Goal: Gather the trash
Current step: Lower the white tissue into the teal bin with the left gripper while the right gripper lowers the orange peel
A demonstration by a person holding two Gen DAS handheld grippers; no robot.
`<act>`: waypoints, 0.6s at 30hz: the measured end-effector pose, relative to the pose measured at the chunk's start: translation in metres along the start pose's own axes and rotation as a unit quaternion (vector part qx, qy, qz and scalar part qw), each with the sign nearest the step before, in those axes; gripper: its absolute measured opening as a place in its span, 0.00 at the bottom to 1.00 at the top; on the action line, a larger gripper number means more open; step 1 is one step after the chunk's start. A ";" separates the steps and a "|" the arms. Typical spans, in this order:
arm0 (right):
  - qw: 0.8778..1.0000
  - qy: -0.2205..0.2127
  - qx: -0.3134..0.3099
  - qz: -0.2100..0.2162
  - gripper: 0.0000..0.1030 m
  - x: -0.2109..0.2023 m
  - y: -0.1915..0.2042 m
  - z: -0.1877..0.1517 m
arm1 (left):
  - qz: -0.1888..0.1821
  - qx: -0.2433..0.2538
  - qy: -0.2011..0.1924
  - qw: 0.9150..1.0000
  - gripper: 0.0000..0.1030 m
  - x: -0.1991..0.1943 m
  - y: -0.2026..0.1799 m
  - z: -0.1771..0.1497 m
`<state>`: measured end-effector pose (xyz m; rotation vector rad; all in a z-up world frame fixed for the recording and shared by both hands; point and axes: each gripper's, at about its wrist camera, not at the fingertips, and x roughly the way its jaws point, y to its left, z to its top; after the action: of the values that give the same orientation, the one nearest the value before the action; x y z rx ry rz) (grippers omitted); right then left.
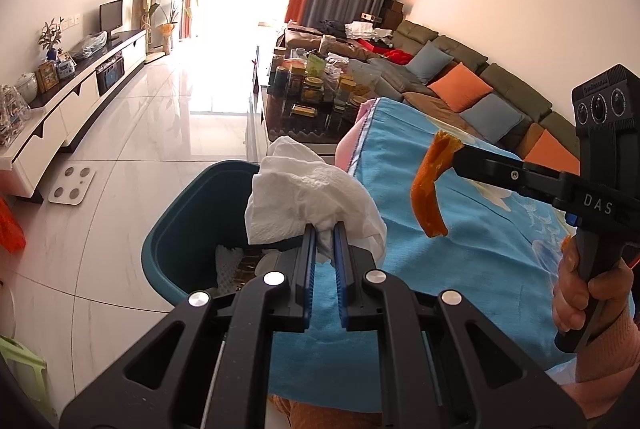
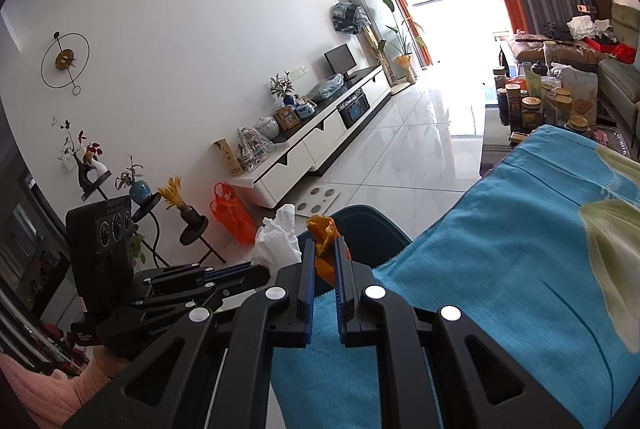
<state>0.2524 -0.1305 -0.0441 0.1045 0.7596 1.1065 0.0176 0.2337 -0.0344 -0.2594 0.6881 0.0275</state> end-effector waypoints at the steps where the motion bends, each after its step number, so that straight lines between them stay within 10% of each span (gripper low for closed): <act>1: 1.000 0.001 0.001 0.002 0.08 0.002 0.000 0.001 | 0.001 -0.001 0.000 1.000 0.09 0.000 0.001 0.000; 18: 1.000 0.008 -0.003 0.016 0.07 0.025 0.008 0.008 | 0.019 -0.015 0.000 1.000 0.09 0.005 0.010 -0.002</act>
<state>0.2568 -0.1039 -0.0466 0.1024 0.7707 1.1413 0.0191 0.2427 -0.0412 -0.2753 0.6929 0.0739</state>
